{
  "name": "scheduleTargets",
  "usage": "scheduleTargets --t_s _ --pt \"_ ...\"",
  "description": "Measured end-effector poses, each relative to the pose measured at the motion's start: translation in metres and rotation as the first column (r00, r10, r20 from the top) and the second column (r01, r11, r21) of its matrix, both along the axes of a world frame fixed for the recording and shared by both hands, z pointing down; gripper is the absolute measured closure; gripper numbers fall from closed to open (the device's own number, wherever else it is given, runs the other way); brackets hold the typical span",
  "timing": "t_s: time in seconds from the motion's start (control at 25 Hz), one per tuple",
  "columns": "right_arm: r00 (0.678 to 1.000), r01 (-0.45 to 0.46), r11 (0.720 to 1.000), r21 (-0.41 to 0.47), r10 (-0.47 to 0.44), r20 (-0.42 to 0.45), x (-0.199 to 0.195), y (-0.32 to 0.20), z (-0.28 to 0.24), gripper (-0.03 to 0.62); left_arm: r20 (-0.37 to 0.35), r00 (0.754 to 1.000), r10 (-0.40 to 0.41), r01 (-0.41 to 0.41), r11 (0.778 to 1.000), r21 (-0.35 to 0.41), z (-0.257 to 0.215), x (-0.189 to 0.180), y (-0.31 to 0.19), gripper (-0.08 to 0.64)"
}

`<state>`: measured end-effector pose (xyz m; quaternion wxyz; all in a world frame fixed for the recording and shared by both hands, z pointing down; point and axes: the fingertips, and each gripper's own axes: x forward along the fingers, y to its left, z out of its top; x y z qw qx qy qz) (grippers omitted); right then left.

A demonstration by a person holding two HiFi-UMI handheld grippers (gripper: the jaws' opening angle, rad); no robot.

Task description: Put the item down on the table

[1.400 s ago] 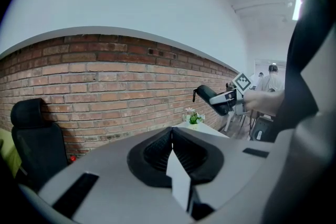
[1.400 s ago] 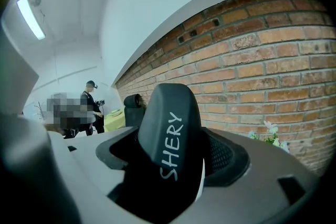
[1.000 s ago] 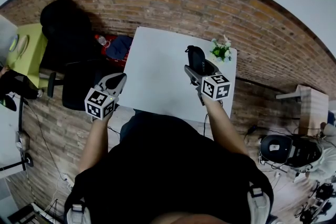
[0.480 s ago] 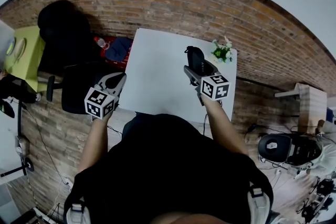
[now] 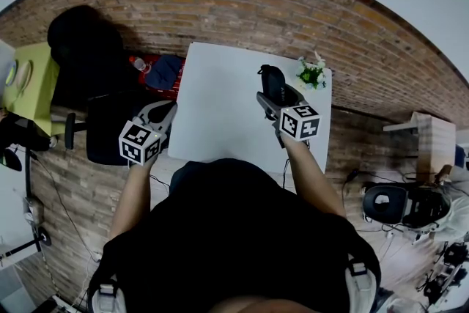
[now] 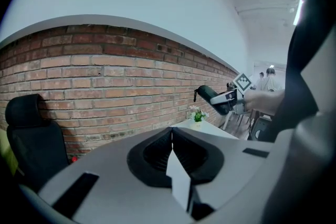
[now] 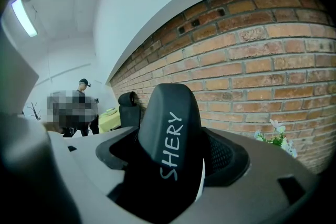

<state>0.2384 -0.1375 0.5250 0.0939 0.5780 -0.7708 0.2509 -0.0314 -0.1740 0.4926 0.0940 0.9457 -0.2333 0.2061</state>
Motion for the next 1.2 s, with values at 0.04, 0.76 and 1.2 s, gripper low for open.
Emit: scheduleTargets --t_s 0.04,0.76,1.2 --pt "1.0 -0.002 1.0 -0.001 0.002 -0.001 0.0 -0.002 0.0 0.219 0.001 1.0 0.002 -0.002 1.0 -0.001 0.0 0.0 -0.003 0.549" --pt "1.0 -0.021 0.998 -0.058 0.022 0.01 0.0 -0.033 0.029 0.219 0.008 1.0 0.029 -0.029 0.999 -0.032 0.013 0.01 -0.036 0.549" --pt "1.0 -0.012 0.994 -0.111 0.012 -0.001 -0.007 -0.042 0.053 0.219 0.014 1.0 0.026 -0.026 0.999 -0.041 0.019 0.0 -0.046 0.549"
